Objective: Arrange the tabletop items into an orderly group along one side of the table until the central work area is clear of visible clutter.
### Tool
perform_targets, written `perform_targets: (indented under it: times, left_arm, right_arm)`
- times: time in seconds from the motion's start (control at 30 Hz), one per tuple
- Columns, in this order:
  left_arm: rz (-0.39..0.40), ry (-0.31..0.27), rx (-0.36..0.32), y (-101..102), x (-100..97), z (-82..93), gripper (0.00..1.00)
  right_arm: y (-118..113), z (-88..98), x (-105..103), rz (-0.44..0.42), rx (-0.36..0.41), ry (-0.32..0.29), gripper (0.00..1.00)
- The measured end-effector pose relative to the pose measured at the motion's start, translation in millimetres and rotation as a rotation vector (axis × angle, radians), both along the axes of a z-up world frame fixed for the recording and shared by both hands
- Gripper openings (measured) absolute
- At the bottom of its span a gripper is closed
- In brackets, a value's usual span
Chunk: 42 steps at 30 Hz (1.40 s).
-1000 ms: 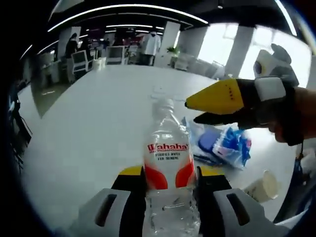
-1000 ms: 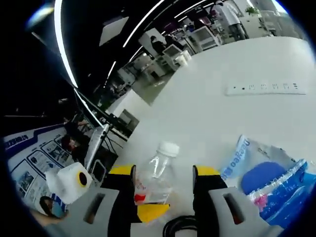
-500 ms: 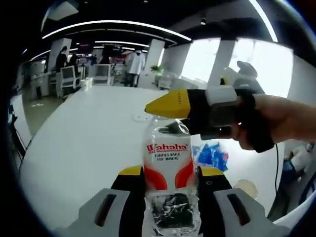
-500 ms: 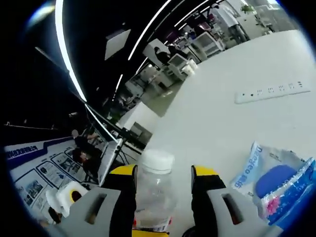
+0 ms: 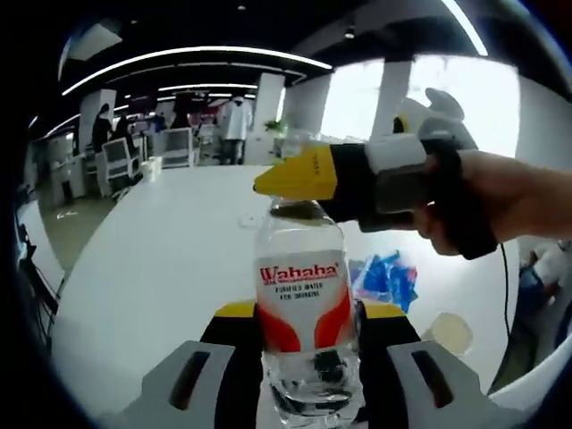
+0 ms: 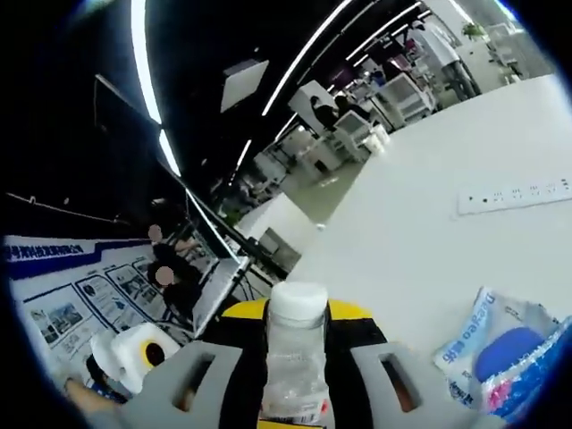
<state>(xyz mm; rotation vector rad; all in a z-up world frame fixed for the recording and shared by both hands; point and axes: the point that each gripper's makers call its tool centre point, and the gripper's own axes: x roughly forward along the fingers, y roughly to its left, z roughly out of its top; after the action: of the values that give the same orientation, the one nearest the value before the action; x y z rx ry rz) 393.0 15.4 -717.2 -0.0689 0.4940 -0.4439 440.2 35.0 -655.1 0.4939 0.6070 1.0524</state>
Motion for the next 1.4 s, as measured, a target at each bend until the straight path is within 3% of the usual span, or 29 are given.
perform_targets:
  times: [0.13,0.17,0.27,0.5,0.63,0.83,1.0,1.4]
  left_arm:
    - [0.009,-0.006,0.043,3.5,10.6,-0.5,0.36]
    - [0.012,-0.010,0.054,4.2,13.6,0.7,0.36]
    - [0.025,-0.010,0.057,6.6,21.5,2.2,0.36]
    - [0.061,-0.031,0.080,8.3,47.4,9.2,0.36]
    - [0.094,-0.027,0.117,12.4,60.0,5.7,0.36]
    - [0.134,-0.017,0.114,12.6,68.4,0.7,0.36]
    - [0.154,-0.015,0.150,15.3,76.6,-6.0,0.36]
    - [0.171,0.035,0.179,21.3,95.7,-42.7,0.35]
  right_arm:
    - [4.7,14.0,-3.1,0.047,-0.023,-0.145,0.19]
    - [7.1,20.5,-5.7,0.079,-0.036,-0.226,0.19]
    - [11.1,29.3,-9.6,0.151,-0.080,-0.356,0.18]
    - [19.6,43.8,-6.7,0.271,-0.128,-0.608,0.17]
    - [24.3,42.2,-7.2,0.353,-0.163,-0.729,0.17]
    - [24.5,35.4,3.3,0.405,-0.178,-0.739,0.18]
    - [20.8,27.5,16.5,0.407,-0.158,-0.726,0.18]
    - [26.5,-6.3,24.6,0.470,-0.196,-0.765,0.18]
